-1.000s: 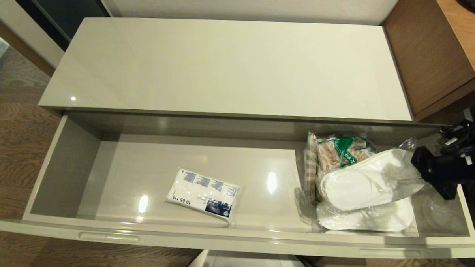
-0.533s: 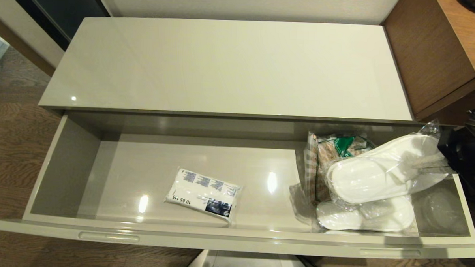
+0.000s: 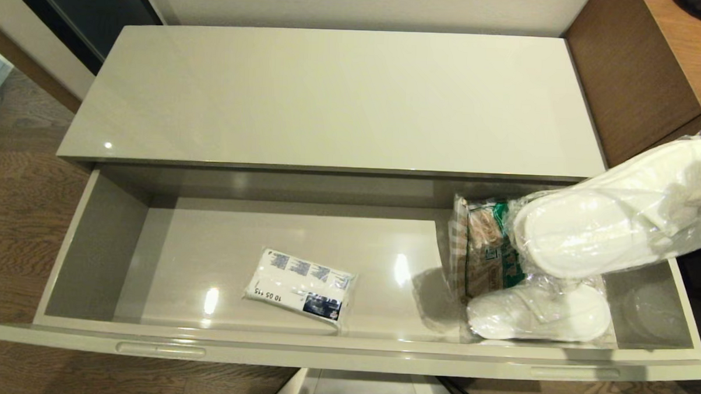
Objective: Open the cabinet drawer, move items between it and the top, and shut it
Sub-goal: Take out the disposable slippers from the drawer, then place the disposable slippers on the table
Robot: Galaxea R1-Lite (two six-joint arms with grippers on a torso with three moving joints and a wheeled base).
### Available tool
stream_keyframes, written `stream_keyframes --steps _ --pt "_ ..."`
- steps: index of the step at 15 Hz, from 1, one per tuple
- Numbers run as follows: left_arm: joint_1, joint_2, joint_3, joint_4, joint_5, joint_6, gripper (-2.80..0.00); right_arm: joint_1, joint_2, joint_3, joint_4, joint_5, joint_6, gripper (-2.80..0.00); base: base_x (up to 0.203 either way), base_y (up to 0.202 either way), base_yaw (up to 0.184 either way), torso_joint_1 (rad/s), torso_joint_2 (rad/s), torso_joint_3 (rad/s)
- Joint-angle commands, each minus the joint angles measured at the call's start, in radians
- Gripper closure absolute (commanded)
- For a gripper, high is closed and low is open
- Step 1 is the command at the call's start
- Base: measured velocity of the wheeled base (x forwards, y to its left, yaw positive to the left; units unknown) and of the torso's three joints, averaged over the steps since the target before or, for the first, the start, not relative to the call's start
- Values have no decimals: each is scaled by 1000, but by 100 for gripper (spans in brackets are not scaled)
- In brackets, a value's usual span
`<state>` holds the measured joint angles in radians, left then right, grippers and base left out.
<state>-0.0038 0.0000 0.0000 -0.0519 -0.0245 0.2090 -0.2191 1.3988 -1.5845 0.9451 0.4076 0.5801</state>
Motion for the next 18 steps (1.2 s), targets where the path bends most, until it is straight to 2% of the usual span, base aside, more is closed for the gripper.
stream_keyframes --steps 1,3,6,9,10,12,14,16,18 --pt "1 2 0 0 0 1 0 5 -26 -94 16 1 2 0 0 0 0 0 0 0" --pt "1 2 0 0 0 1 0 17 1 -131 14 -4 1 0 0 0 0 0 0 0" --pt "1 2 0 0 0 1 0 44 197 -285 -31 -8 -17 0 0 0 0 0 0 0" --pt "1 2 0 0 0 1 0 73 327 -337 -211 -12 -146 0 0 0 0 0 0 0" --pt "1 2 0 0 0 1 0 79 350 -303 -276 -12 -194 0 0 0 0 0 0 0" --pt "1 2 0 0 0 1 0 90 399 -143 -490 -41 -273 0 0 0 0 0 0 0" --pt "1 2 0 0 0 1 0 98 450 6 -810 -140 -370 0 0 0 0 0 0 0" --pt "1 2 0 0 0 1 0 101 483 56 -911 -203 -457 0 0 0 0 0 0 0" --pt "1 2 0 0 0 1 0 99 494 64 -979 -236 -456 0 0 0 0 0 0 0"
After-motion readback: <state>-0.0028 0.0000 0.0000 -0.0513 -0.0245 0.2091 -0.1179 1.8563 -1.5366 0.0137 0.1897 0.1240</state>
